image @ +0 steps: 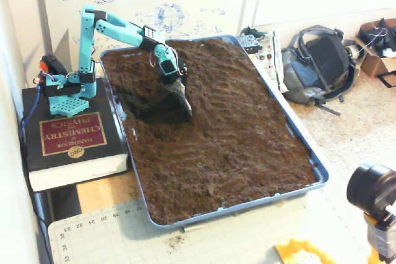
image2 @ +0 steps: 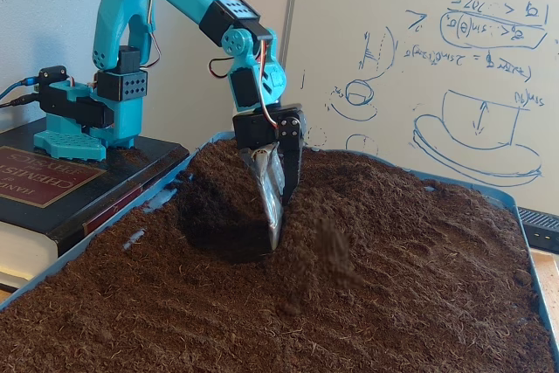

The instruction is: Build a berm.

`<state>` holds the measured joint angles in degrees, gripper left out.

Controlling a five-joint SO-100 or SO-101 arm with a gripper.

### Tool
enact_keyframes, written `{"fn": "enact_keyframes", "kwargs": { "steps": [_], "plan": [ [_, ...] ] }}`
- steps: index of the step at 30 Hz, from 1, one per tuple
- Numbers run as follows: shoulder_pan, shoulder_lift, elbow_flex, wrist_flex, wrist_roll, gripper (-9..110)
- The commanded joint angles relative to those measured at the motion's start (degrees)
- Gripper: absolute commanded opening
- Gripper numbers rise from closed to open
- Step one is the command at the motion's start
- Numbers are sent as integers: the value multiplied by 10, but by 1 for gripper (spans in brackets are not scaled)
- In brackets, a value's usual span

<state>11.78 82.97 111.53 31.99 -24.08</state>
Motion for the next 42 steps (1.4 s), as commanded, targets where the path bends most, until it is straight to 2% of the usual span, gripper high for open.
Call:
{"fn": "enact_keyframes", "kwargs": {
  "steps": [1, 7, 12, 17, 29, 42],
  "plan": [
    [-6, 113, -4, 44, 39, 0],
    [-43, 236, 66, 213, 141, 0],
    [-65, 260, 145, 286, 142, 1],
    [-69, 187, 183, 241, 142, 1],
    [-69, -17, 120, -36, 142, 1],
    [-108, -173, -204, -1, 153, 0]
  ]
}}
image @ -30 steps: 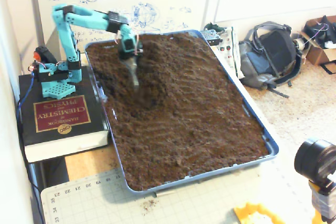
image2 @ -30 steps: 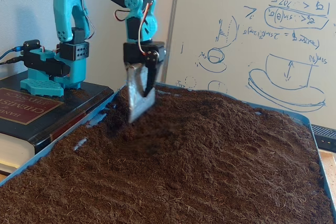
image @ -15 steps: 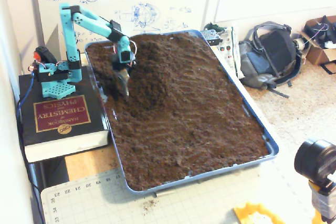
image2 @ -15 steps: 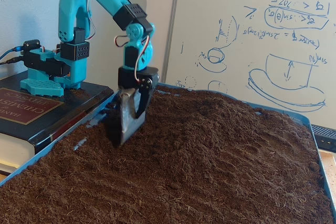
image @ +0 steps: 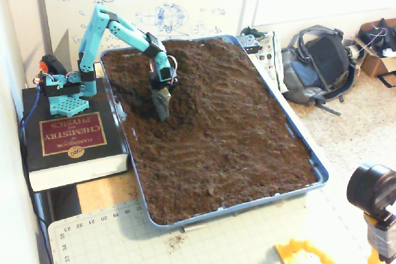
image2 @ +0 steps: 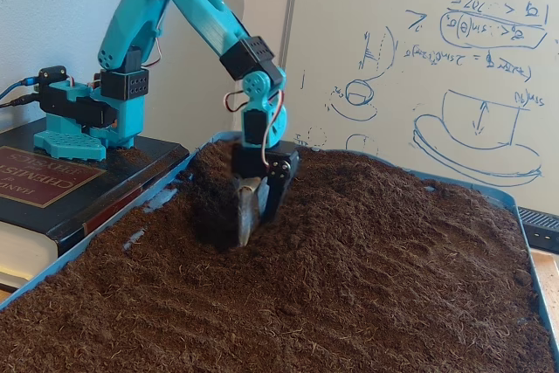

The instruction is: Build a berm.

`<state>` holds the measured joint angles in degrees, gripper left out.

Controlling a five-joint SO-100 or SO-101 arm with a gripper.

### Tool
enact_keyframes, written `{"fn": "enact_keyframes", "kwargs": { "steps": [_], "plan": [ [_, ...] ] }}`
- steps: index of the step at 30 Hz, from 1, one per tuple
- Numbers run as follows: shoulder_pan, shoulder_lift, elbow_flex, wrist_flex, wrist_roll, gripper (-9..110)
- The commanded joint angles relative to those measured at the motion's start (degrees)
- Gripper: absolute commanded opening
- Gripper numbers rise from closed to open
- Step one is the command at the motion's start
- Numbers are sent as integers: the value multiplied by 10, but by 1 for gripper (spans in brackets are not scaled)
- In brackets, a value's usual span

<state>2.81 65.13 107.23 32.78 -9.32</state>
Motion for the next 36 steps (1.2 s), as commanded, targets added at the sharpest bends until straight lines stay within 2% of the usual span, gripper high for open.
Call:
{"fn": "enact_keyframes", "kwargs": {
  "steps": [1, 11, 22, 30, 33, 36],
  "plan": [
    [-18, 3, -181, 5, 5, 0],
    [-20, 17, -330, 186, 5, 0],
    [-39, 121, -348, 359, 6, 0],
    [-48, 287, -215, 572, -4, 1],
    [-42, 343, -112, 559, -6, 1],
    [-47, 381, -9, 483, -5, 1]
  ]
}}
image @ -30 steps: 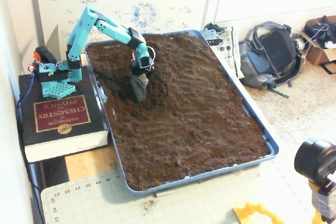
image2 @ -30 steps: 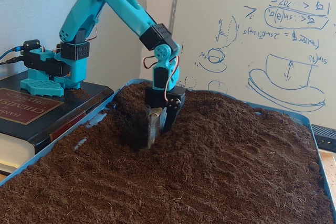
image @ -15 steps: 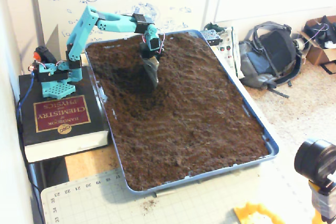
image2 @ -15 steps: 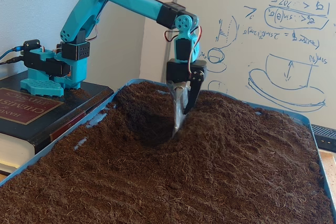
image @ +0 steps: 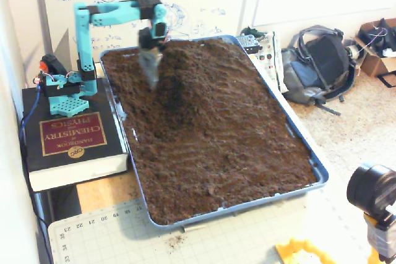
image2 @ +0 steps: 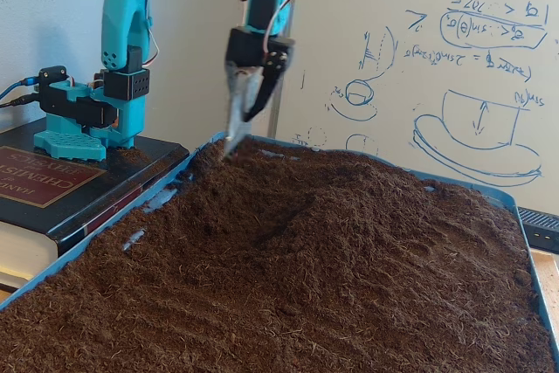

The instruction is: Build a berm.

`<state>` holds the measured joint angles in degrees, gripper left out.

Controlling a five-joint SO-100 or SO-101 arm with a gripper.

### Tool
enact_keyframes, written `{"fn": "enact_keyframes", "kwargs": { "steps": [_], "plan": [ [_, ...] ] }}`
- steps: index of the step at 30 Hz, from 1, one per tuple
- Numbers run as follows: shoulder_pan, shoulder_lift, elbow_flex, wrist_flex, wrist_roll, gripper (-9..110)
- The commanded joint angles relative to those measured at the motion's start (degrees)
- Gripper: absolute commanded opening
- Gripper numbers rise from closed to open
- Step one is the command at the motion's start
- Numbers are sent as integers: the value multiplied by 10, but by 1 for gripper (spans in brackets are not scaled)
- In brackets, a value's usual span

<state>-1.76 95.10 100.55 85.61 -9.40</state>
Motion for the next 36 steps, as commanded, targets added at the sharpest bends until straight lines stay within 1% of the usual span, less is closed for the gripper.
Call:
{"fn": "enact_keyframes", "kwargs": {
  "steps": [1, 9, 12, 16, 20, 26, 31, 36],
  "plan": [
    [-3, 90, 96, -79, -4, 1],
    [-4, 89, 380, -401, -4, 1],
    [-4, 62, 446, -483, -4, 1],
    [-14, 18, 454, -540, -4, 1],
    [-17, -46, 403, -559, -4, 1],
    [-12, -196, 207, -570, 3, 1],
    [-30, -235, 75, -569, 7, 1],
    [-37, -248, -3, -568, 8, 0]
  ]
}}
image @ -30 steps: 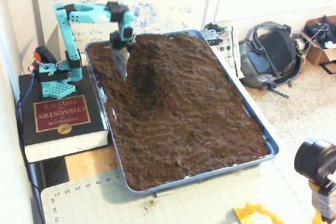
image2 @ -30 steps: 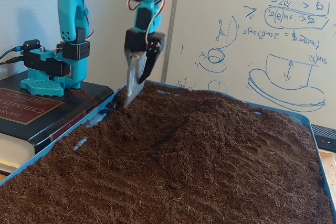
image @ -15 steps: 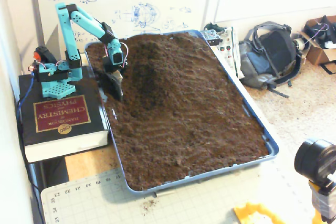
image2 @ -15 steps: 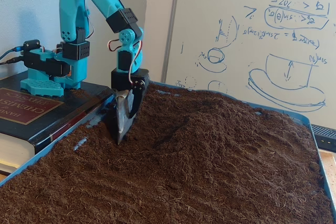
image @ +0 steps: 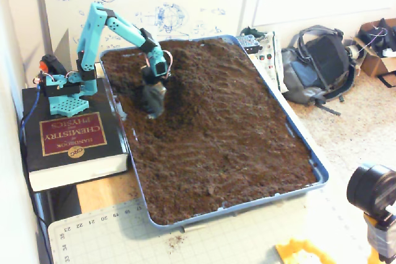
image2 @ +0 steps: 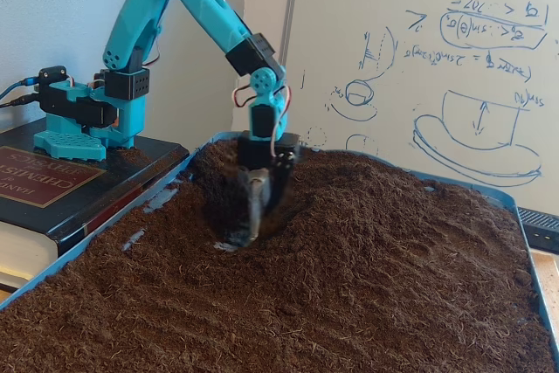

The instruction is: Build a berm.

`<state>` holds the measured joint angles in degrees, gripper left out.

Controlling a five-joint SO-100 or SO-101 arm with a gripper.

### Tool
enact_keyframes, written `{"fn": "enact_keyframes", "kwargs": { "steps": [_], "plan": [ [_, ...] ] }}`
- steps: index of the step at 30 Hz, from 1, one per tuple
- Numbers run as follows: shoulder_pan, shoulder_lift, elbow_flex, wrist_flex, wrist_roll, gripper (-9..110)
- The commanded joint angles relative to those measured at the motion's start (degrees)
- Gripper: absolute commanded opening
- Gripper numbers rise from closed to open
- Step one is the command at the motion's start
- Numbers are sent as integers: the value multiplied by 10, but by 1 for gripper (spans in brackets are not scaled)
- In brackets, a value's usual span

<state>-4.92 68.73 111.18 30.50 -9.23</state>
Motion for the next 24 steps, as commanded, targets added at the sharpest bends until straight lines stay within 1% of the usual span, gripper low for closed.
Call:
{"fn": "enact_keyframes", "kwargs": {
  "steps": [1, 7, 13, 15, 20, 24],
  "plan": [
    [-5, 16, -120, -17, 6, 0],
    [-9, 19, -163, -17, 6, 0],
    [-11, 79, -167, -16, 9, 0],
    [-12, 98, -166, -13, 25, 0],
    [-13, 147, -167, 47, 86, 0],
    [-18, 191, -167, 107, 98, 0]
  ]
}}
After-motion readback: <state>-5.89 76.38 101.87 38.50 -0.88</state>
